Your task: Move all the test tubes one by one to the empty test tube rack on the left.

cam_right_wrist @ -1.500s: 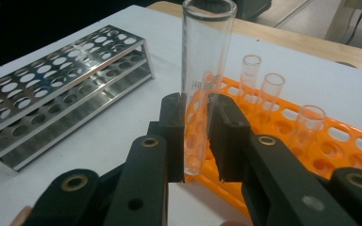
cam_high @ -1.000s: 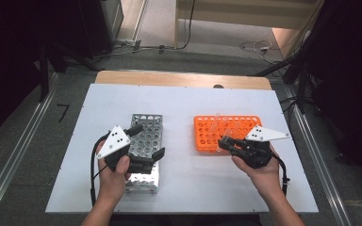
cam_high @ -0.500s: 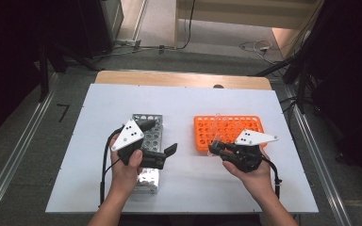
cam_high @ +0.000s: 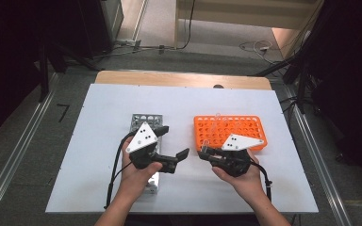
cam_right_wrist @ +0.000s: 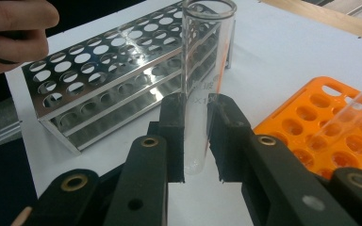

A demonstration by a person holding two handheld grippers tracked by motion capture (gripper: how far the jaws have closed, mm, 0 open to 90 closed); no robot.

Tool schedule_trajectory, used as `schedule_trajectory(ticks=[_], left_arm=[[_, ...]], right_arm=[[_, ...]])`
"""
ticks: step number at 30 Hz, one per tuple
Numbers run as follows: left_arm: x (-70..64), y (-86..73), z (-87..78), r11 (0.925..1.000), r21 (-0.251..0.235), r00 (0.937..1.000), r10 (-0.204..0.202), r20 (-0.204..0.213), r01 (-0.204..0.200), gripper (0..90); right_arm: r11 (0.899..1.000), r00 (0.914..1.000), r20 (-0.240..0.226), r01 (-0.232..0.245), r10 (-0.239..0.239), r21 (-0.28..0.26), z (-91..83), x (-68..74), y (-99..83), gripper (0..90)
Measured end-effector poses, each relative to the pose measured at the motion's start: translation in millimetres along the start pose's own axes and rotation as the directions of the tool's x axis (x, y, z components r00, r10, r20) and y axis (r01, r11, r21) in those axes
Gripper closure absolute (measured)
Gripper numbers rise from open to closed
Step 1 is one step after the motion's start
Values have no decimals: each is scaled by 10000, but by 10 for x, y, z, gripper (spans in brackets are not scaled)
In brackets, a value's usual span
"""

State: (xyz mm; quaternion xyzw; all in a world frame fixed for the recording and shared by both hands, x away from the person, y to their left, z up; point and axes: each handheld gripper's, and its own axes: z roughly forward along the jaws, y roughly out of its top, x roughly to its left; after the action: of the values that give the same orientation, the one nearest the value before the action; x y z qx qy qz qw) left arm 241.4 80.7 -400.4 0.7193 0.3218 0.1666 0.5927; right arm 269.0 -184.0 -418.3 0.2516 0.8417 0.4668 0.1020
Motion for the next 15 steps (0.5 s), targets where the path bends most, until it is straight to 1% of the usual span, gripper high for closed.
schedule_trajectory(ticks=[1, 2, 4, 5, 6, 8, 9, 11, 13, 14, 15], left_arm=[[-11, 1, 11, 10000, 83, 10000, -16, -42, 16, 97], [-29, 5, 35, 9997, 212, 9997, -140, -194, 144, 131], [-35, 5, 53, 9988, 388, 9994, -295, -173, 301, 183], [-35, 5, 53, 9988, 388, 9994, -295, -173, 301, 209], [-49, -1, 70, 9982, 500, 9994, -343, -53, 345, 237], [-72, -6, 90, 9973, 675, 9995, -302, 118, 294, 282], [-72, -6, 90, 9973, 675, 9995, -302, 118, 294, 316], [-126, -14, 126, 9962, 862, 9992, -147, 361, 116, 351], [-143, -15, 136, 9960, 891, 9990, -109, 437, 69, 400], [-161, -15, 146, 9961, 885, 9985, -76, 534, 28, 400], [-176, -16, 155, 9960, 895, 9984, 18, 562, -68, 425]], right_arm=[[10000, 10000, 9, 36, -36, 11, 7, 12, 4, 742], [10000, 10000, 25, 79, -79, 28, 13, 24, 5, 742], [9999, 9999, 53, 157, -157, 54, 25, 48, 9, 742], [9997, 9997, 80, 212, -213, 74, 34, 63, 10, 742], [9994, 9994, 99, 316, -317, 111, 46, 75, 10, 742], [9990, 9991, 129, 409, -412, 204, 66, 105, 10, 742], [9989, 9990, 120, 417, -420, 224, 77, 118, 10, 742], [9986, 9989, 99, 463, -466, 241, 95, 137, 13, 742], [9983, 9986, 107, 518, -521, 275, 101, 146, 15, 742], [9981, 9984, 151, 539, -544, 289, 108, 155, 17, 742], [9979, 9984, 121, 555, -559, 319, 114, 162, 18, 742]])
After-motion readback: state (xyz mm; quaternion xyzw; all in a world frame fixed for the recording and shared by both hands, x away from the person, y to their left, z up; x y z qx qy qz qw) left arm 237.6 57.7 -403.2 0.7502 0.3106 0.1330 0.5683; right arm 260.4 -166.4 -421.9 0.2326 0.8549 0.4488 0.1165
